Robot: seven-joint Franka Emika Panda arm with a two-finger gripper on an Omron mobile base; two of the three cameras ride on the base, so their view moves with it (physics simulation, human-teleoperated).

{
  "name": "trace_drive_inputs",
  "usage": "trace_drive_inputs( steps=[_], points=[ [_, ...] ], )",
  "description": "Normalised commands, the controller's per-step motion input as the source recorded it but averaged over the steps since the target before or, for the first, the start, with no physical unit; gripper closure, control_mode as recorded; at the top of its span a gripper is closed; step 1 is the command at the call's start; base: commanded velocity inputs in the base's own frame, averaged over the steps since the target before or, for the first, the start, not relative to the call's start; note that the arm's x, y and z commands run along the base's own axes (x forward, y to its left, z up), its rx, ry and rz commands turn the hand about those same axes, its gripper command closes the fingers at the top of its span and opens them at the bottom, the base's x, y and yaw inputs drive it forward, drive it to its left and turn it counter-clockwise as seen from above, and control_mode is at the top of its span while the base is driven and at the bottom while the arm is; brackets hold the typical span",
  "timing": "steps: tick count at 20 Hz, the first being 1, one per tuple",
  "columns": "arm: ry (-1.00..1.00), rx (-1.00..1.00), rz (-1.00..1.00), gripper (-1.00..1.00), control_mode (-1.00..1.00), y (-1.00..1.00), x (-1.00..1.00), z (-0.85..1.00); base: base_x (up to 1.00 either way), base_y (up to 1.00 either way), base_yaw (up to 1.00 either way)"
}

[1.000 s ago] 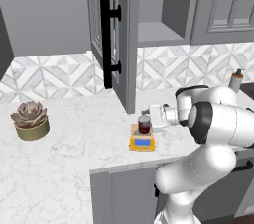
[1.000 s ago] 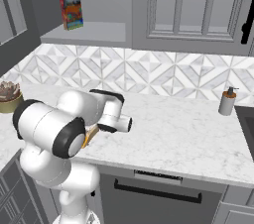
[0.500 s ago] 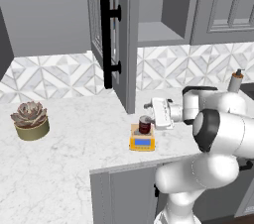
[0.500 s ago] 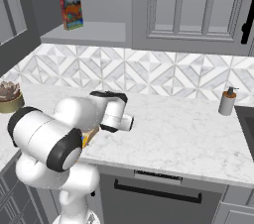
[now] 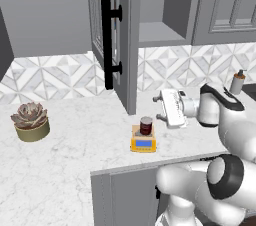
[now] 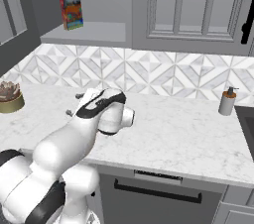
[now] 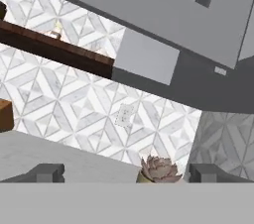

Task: Pick the canned food and place it on the digital scale for weighing, and close the cabinet.

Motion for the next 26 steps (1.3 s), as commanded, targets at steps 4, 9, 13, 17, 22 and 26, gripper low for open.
trace_drive_inputs(
  steps=[4,9,13,17,22,26],
  points=[
    [-0.04,-0.09,-0.11,-1.00,-1.00,0.00,-0.99,0.79,0.00,0.00,0.00],
    [-0.22,-0.09,-0.17,-1.00,-1.00,0.00,-0.99,0.79,0.00,0.00,0.00],
    [-0.20,-0.08,-0.25,-1.00,-1.00,0.14,-0.85,0.55,0.00,0.00,0.00],
    [-0.28,-0.11,-0.24,-1.00,-1.00,0.14,-0.92,0.55,0.00,0.00,0.00],
    [-0.34,-0.23,-0.16,-1.00,-1.00,0.32,-0.87,0.63,0.00,0.00,0.00],
    [-0.51,-0.23,-0.27,-1.00,-1.00,0.74,-0.78,0.18,0.00,0.00,0.00]
  ],
)
